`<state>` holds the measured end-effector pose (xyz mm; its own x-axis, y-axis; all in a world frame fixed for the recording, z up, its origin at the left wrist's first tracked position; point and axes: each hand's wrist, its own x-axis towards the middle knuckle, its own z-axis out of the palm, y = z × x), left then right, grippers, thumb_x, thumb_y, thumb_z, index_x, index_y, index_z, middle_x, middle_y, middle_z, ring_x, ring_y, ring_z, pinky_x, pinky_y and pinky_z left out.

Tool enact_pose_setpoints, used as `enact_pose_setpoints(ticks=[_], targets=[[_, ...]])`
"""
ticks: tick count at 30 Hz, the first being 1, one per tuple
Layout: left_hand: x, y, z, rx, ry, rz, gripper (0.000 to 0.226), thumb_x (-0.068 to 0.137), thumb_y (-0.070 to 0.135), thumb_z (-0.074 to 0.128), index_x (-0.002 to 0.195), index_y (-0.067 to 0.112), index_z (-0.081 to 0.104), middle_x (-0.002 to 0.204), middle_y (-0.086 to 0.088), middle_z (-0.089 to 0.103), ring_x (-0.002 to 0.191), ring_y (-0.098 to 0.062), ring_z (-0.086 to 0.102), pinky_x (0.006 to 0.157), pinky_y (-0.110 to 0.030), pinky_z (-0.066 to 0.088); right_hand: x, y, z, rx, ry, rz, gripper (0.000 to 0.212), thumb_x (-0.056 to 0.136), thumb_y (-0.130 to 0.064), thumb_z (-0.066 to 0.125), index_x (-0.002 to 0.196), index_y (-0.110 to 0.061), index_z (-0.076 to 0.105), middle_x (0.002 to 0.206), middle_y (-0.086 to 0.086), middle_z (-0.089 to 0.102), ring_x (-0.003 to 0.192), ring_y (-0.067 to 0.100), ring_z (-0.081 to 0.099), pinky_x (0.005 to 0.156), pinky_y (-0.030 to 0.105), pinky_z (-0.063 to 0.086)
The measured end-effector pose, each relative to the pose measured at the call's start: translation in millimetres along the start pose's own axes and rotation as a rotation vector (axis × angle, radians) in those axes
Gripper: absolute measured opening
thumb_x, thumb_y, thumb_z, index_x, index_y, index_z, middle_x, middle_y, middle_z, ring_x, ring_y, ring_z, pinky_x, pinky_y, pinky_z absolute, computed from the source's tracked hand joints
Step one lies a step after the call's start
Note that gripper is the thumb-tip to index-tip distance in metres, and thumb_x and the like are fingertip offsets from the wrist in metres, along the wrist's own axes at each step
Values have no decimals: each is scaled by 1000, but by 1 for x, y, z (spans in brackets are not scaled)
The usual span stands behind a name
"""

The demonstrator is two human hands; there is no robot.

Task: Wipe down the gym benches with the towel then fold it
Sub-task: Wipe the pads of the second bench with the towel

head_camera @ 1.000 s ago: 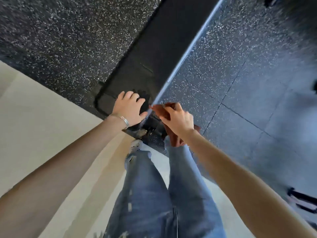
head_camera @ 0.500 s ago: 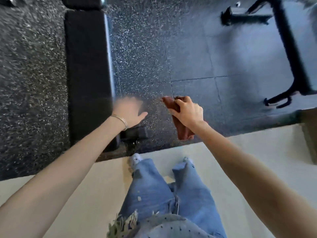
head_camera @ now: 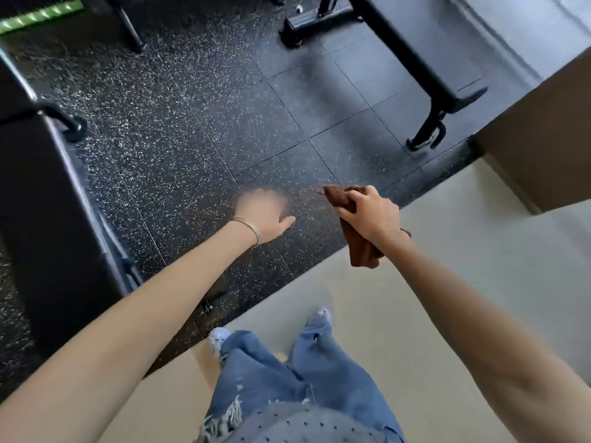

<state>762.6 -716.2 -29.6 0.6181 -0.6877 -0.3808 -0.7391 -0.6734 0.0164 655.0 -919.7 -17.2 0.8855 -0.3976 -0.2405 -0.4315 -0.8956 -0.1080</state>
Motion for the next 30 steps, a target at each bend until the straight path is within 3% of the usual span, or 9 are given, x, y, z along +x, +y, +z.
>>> enact_pose_setpoints(ticks=[6,10,20,30], targets=[[70,121,-30,-1,18,98,57,94,57,30,137,21,41,135,-8,49,124,-29,44,96,-41,40,0,107,-24,13,12,58,43,86,-59,50,117,-31,59,109,9,54,88,35,62,74,38,50],[101,162,-49,34,26,130,57,94,57,30,138,20,41,134,-9,49,124,-28,44,94,-41,41,3,154,-30,38,-3,97,45,87,-60,49,119,-30,58,111,9,54,89,35,61,76,39,51],[179,191,-71,86,-22,184,57,95,56,30,138,21,41,135,-9,49,124,-29,43,95,-42,40,53,216,-42,118,-25,183,43,89,-58,47,120,-29,56,111,9,53,91,34,60,80,40,51],[316,197,-125,128,-59,402,60,93,59,29,139,22,40,136,-10,47,126,-30,42,94,-43,41,149,269,-81,134,-32,321,43,88,-57,48,119,-29,57,110,12,55,94,35,60,80,39,50]])
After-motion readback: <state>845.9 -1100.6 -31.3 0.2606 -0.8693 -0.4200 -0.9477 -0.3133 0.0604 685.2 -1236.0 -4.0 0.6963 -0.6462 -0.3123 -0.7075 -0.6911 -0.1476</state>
